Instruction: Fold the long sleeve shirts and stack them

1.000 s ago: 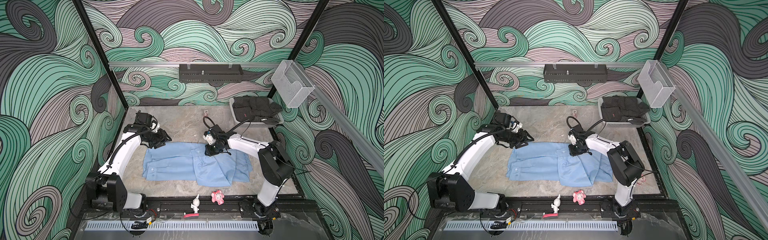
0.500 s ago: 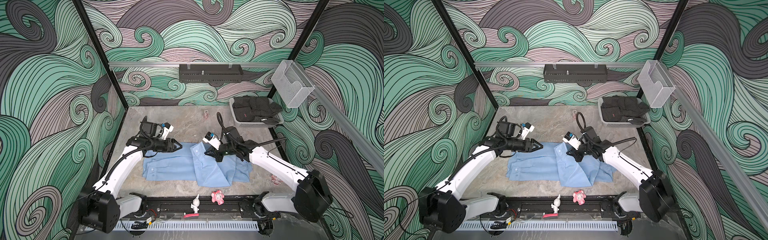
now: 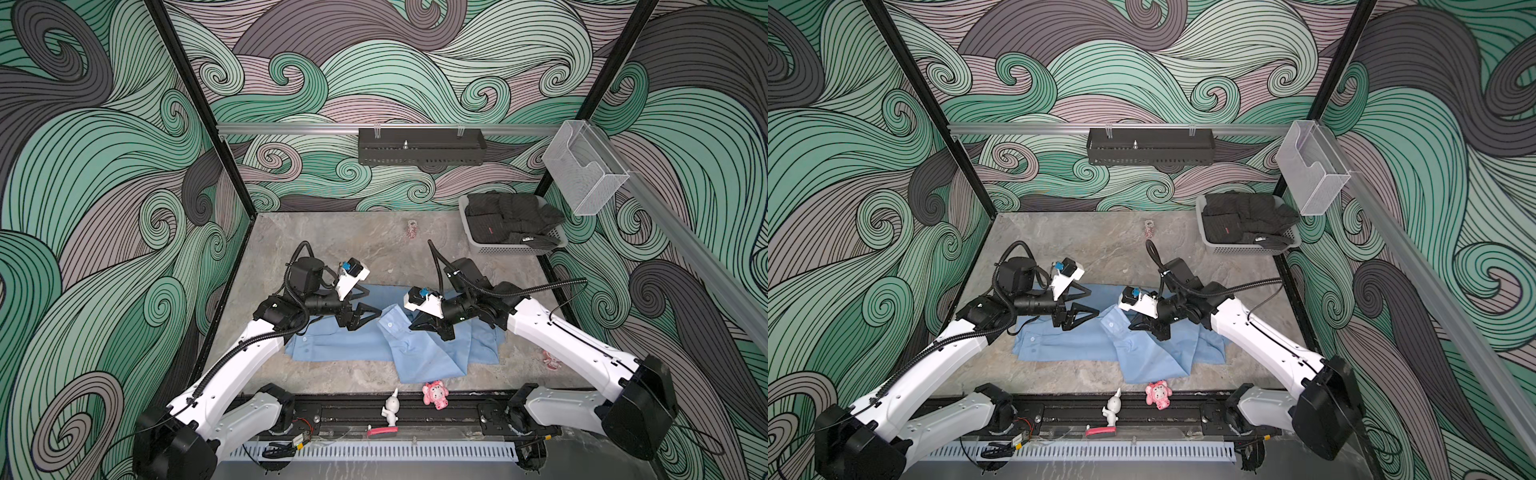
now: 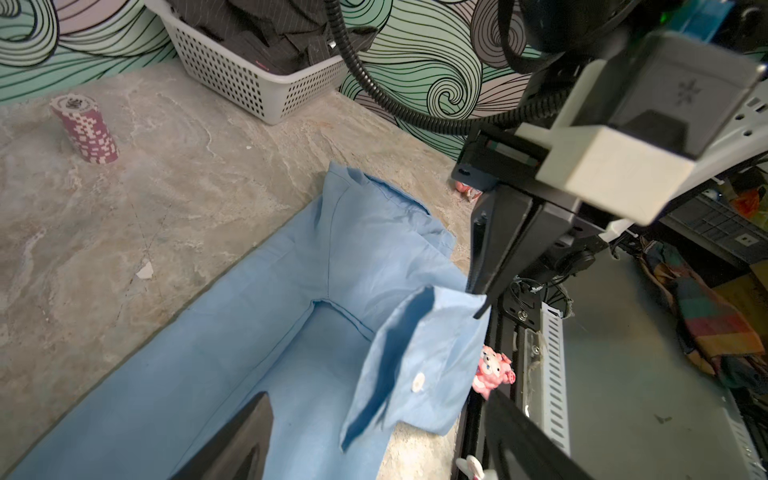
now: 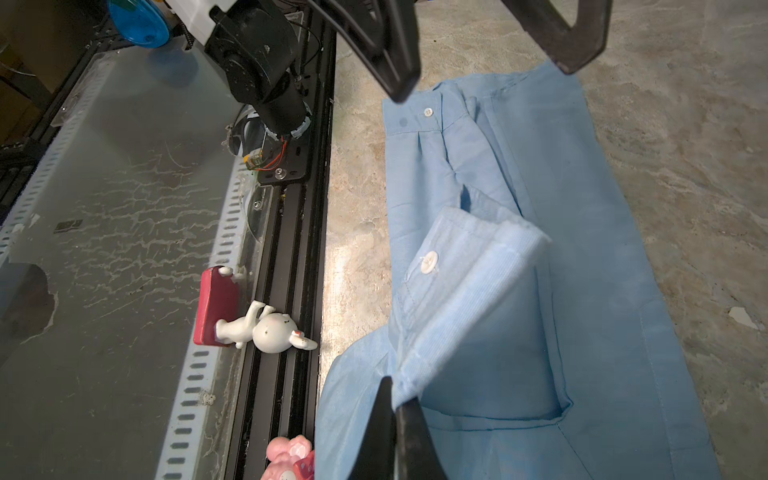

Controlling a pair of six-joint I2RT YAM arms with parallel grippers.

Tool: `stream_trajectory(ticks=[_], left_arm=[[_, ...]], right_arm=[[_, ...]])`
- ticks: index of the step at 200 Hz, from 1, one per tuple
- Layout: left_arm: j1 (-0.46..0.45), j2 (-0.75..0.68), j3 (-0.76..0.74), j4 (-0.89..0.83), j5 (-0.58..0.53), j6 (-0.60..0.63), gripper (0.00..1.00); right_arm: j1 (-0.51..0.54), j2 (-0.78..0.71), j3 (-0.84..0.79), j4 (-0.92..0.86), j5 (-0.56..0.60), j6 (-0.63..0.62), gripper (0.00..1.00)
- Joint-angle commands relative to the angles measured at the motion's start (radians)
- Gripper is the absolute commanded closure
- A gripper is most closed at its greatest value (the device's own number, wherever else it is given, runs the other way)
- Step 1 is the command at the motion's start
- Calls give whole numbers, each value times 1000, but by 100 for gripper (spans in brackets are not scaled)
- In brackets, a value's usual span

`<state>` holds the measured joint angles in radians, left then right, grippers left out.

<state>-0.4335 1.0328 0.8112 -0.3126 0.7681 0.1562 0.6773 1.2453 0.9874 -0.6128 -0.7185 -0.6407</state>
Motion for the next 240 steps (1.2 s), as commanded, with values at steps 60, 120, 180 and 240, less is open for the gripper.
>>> stream_trajectory(ticks=[60,120,180,240], left_arm=[[-106,93,26,103,125,127,18],[-139,145,74,-25,243,182,83],[-135,17,134,-195,16,83,100],[-149,-354,58,-239,55,4,100]], right_arm=[[31,-35,75,-85,-35,-60,100],[28,-14,87,-55,32,-6,100],[-177,-63,14,175,260,470,39],[-382,78,50,29,652,853,51]])
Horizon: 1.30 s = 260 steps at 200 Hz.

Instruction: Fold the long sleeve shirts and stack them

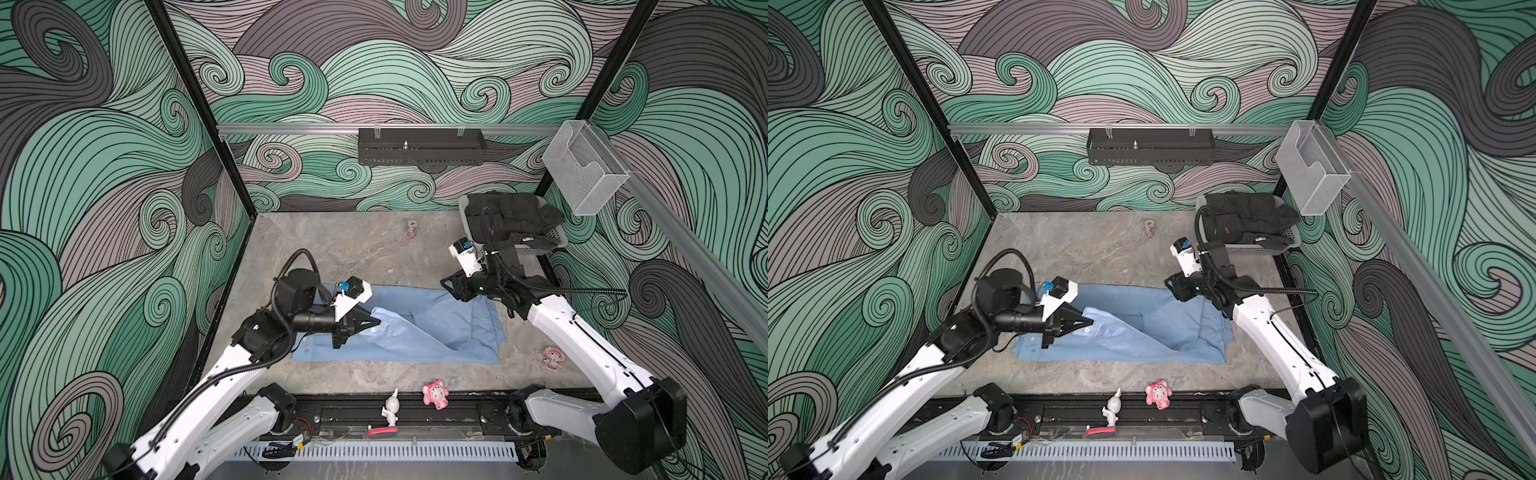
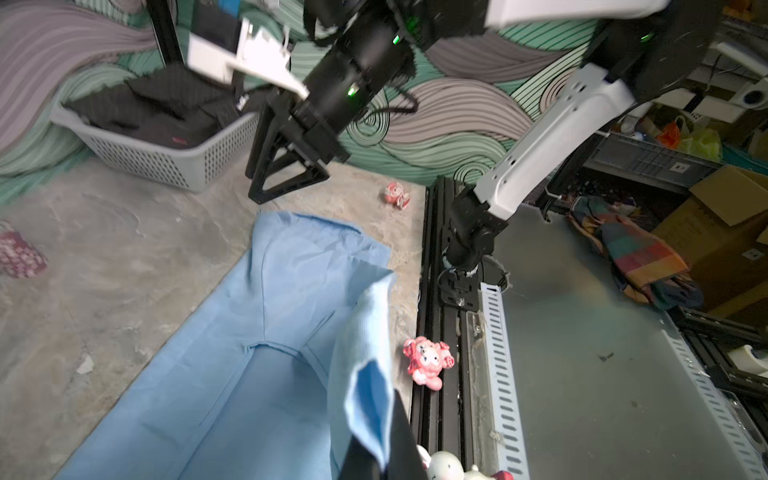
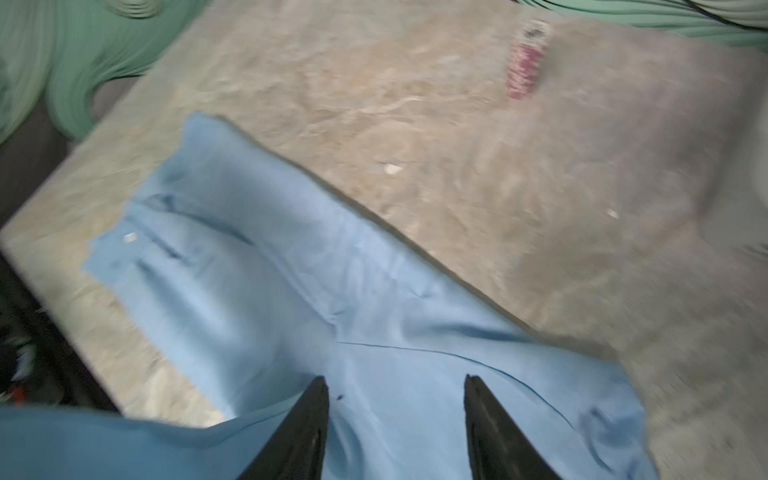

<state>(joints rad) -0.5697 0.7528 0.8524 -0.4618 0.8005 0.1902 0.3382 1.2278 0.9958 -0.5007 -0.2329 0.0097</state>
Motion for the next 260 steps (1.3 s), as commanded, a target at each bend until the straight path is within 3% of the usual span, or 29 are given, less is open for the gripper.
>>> stream_trajectory(ticks=[1,65,106,155,185,260], left_arm=[[-13,-78,17,-94,25,-29,100],[-19,-212,105,-243,99,50,100],[-19,-224,153,-273,42,96,100],[-20,-215,157,-111,-112,179,100],[-19,-148,227,13,-144,252,100],[-19,124,451,189,-213,473,100]], right_arm=[[-45,99,45,-85,167,207,52],[-74,277,135,-149,197,298,50],[-114,246,137,-258,212,411,38],[-168,197,99,-295,138,474,42],[-172,227,148,-316,138,457,45],[-178,224,178,-331,144,461,40]])
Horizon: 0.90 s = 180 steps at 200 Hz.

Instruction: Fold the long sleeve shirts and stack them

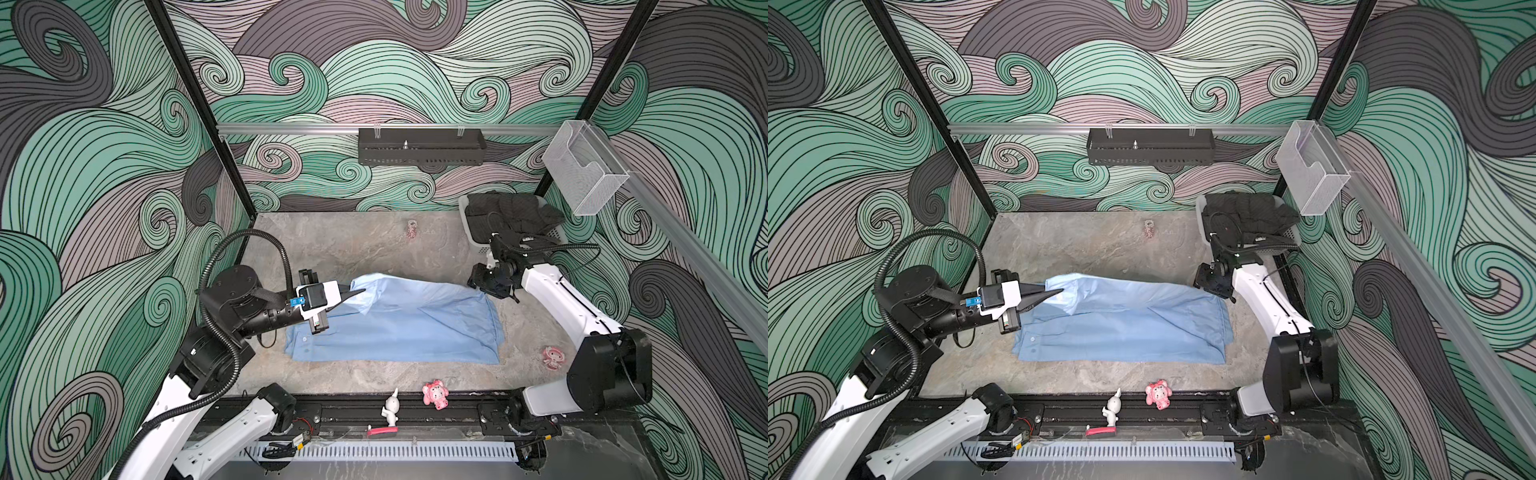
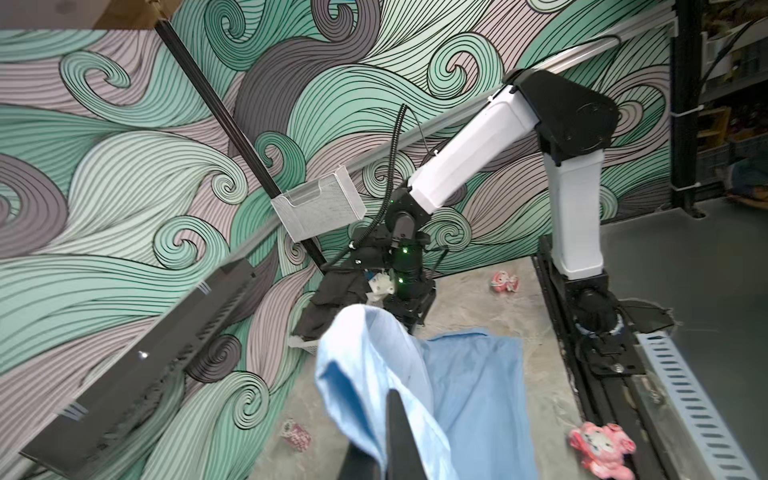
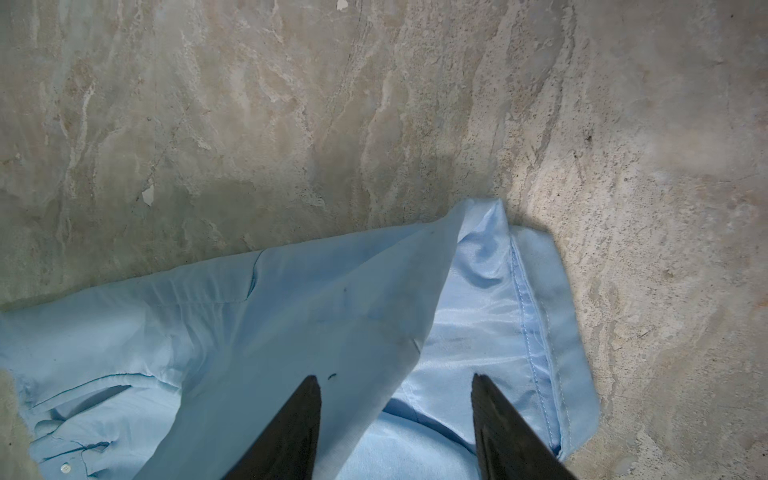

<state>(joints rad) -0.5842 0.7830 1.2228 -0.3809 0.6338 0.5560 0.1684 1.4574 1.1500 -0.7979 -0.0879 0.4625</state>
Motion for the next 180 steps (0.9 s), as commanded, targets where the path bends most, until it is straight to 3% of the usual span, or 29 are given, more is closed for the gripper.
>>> stream_trajectory(ticks=[1,30,66,115,180], left_arm=[[-5,98,85,110,-49,110,100],[-3,221,188,135,-88,169,100],[-3,238,208,112,-64,200,100],[-5,59,-31,96,104,53,100],[-14,-182,-212,-14,206,-153,100]], right_arm=[[-10,-7,25,-34,0,7,40],[-35,-29,27,-54,-6,-11,40],[-86,-61,27,-69,-25,-37,40],[-89,35,116,-70,-83,-43,48],[-12,229,236,-63,-105,-39,67]])
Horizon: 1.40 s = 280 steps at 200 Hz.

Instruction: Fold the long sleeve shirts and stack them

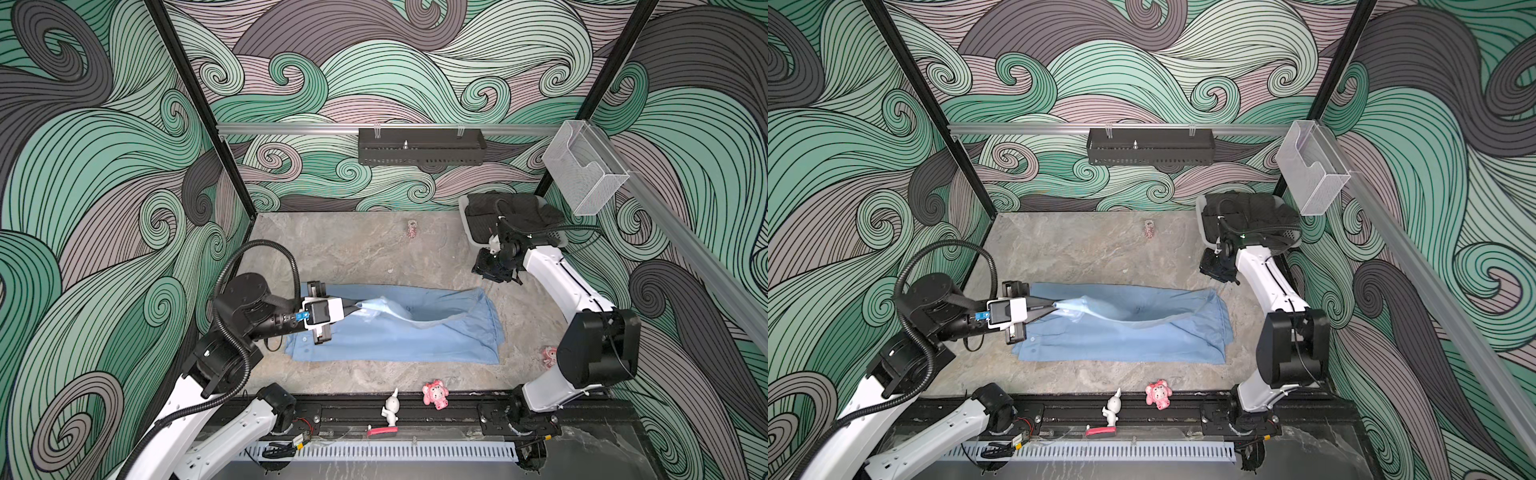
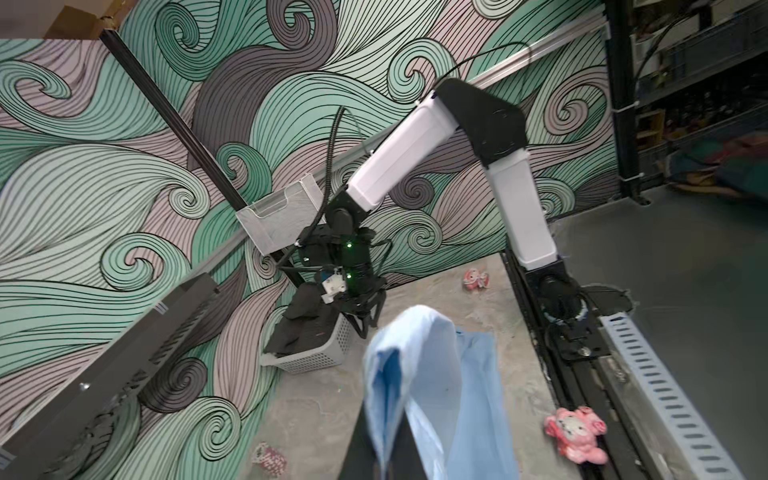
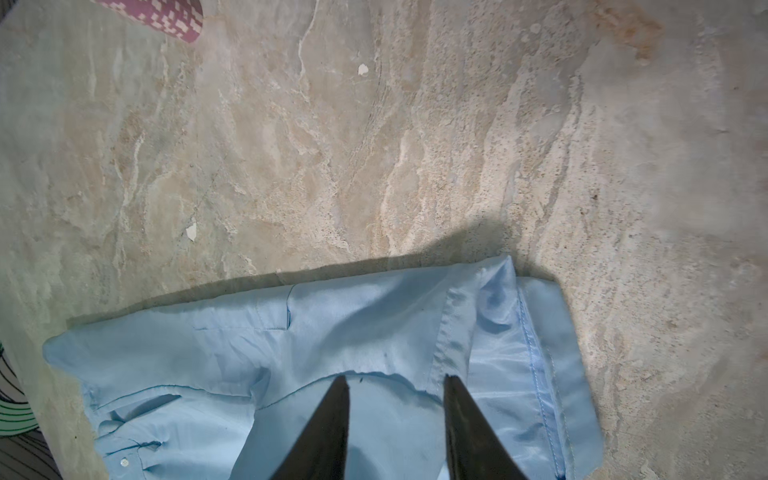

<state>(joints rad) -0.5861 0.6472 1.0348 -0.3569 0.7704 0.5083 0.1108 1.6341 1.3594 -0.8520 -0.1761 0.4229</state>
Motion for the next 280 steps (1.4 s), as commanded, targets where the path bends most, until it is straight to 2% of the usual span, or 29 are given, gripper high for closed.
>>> stream_trajectory(ticks=[1,59,71,96,127,171,213,280], left_arm=[[-13,-48,-26,-38,69,-106,100],[-17,-114,-106,-60,85,-145,100],[-17,-123,-107,-77,75,-134,100],[-17,-141,-113,-92,27,-121,100],[-16,-147,-138,-66,-27,-129,100],[-15,-101,-119,-110,-128,-138,100],[-14,-56,-121,-155,-210,-166,100],[18,25,-138,-184,-405,-289,100]], right_arm=[[48,55,25,-7,-18,0,67],[60,149,-107,53,12,-9,76],[57,141,-146,50,19,-14,81],[58,95,-235,36,37,-27,83],[57,68,-260,29,46,-32,84],[49,46,-177,25,81,-20,71],[33,111,-125,22,70,-23,76],[-3,155,-233,69,57,-30,81]])
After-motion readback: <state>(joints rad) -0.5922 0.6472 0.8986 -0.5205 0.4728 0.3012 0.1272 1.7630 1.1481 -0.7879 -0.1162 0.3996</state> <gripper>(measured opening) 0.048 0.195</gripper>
